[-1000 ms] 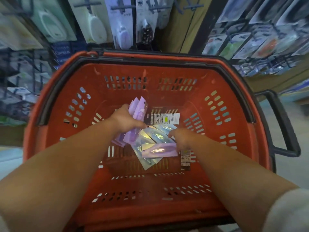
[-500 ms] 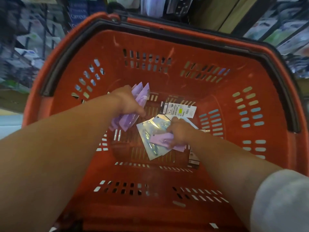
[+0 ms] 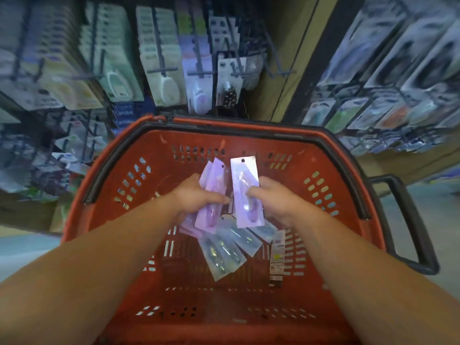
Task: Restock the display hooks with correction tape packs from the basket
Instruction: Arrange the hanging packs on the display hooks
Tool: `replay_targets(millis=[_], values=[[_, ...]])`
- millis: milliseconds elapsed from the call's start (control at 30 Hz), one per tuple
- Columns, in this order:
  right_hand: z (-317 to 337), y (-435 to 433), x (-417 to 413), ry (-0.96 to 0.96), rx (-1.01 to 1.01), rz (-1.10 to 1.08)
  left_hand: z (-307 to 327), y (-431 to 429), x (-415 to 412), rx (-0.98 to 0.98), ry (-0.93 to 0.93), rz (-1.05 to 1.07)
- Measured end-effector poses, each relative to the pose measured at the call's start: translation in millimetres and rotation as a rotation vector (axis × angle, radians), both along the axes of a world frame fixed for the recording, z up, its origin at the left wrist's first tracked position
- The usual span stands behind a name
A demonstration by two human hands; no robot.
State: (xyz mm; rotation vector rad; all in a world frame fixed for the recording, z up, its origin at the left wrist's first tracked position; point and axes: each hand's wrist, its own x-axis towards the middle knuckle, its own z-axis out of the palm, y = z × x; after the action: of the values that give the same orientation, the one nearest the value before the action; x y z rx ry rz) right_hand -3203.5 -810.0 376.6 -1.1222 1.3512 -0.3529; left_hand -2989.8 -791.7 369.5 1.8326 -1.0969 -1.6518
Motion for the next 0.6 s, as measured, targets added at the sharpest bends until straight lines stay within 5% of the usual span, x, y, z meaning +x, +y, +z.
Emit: replay_targets(millis=[267, 600], values=[[85.7, 23.0, -20.3, -0.391, -0.171, -0.025, 91.7, 24.4, -39.7, -0.333, 0.504, 0.073], [204.1, 17.2, -0.3, -0.504, -0.460, 0.148, 206.8, 23.0, -24.2, -0.711, 0.388, 0.219]])
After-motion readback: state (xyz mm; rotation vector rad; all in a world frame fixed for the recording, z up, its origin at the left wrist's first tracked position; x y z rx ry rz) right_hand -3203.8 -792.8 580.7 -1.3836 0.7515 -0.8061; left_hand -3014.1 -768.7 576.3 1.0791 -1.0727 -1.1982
